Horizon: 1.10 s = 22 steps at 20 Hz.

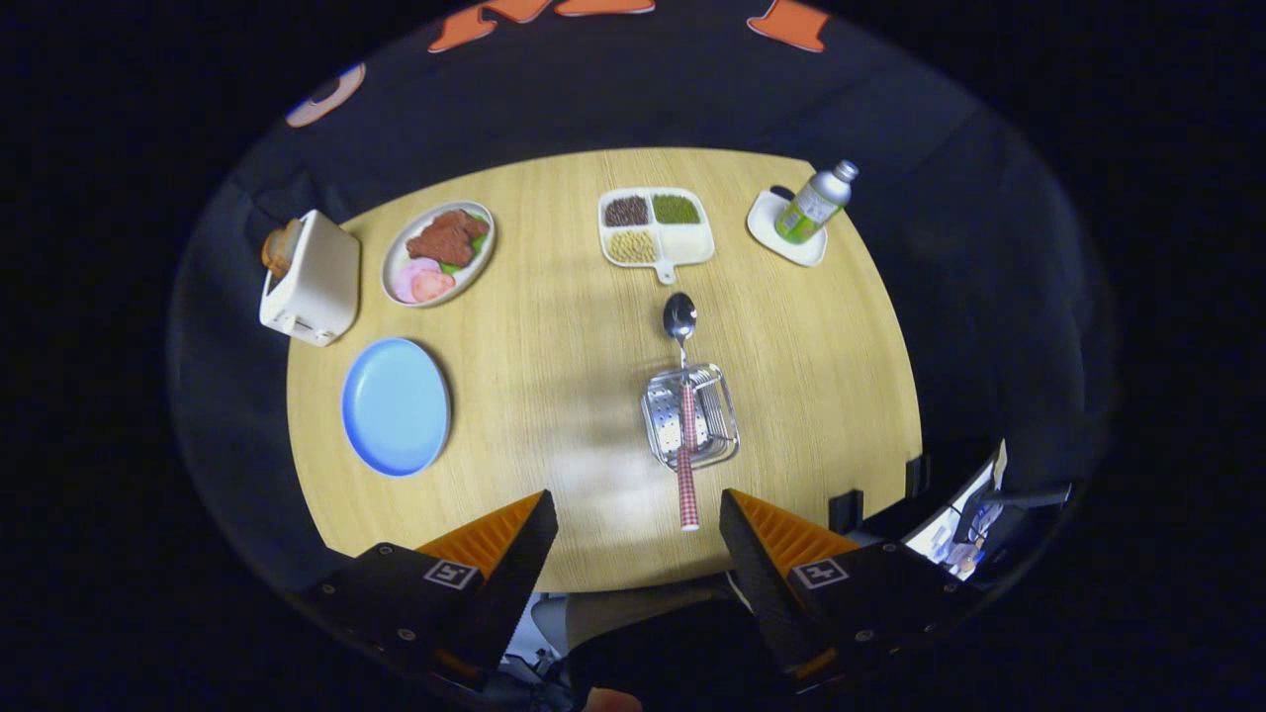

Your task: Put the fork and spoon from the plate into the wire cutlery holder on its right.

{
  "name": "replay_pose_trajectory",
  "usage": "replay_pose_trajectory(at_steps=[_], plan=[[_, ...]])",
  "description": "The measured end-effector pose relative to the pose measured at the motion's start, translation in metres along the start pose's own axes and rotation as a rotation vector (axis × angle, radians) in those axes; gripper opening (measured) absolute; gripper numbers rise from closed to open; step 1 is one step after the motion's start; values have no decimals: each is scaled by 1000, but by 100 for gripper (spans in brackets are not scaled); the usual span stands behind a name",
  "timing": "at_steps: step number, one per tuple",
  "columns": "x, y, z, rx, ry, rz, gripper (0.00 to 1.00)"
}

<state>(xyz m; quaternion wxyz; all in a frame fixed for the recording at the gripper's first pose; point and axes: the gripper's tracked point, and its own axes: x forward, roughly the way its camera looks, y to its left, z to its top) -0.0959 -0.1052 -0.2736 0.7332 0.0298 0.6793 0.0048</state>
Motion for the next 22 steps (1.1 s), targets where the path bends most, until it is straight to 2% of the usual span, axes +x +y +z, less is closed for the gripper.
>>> replay_pose_trajectory(at_steps=[5,10,15,19,22], plan=[[-37,12,49,-39,-368,118,99],[-81,18,92,-6,-782,183,99],[-166,19,118,64,-1197,292,98],[-206,4,117,81,-1403,289,97],[-226,0,114,83,-1477,288,97]])
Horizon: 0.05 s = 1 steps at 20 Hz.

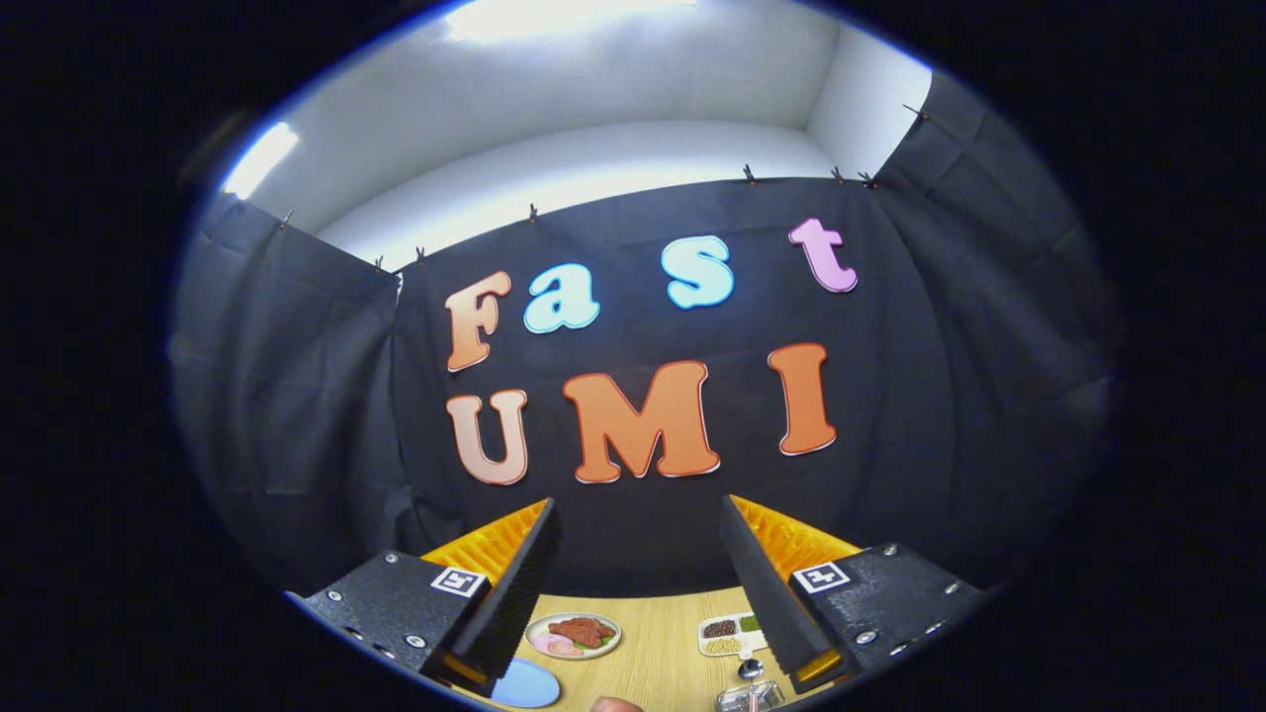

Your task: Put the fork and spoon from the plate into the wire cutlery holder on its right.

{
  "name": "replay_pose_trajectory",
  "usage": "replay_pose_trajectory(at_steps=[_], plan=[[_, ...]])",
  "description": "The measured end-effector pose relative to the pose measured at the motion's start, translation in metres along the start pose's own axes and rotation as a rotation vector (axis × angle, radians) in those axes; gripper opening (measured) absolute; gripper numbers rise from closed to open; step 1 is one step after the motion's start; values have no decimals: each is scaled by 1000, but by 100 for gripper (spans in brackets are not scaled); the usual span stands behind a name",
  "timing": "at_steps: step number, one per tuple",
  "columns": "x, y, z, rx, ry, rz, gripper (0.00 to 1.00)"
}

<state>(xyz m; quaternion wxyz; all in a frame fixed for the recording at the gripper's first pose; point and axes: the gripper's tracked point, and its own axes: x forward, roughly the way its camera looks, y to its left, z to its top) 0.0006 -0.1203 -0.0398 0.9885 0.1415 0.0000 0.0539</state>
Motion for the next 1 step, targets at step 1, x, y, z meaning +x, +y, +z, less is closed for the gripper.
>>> replay_pose_trajectory(at_steps=[1], plan=[[-1,2,1,2,-13,6,97]])
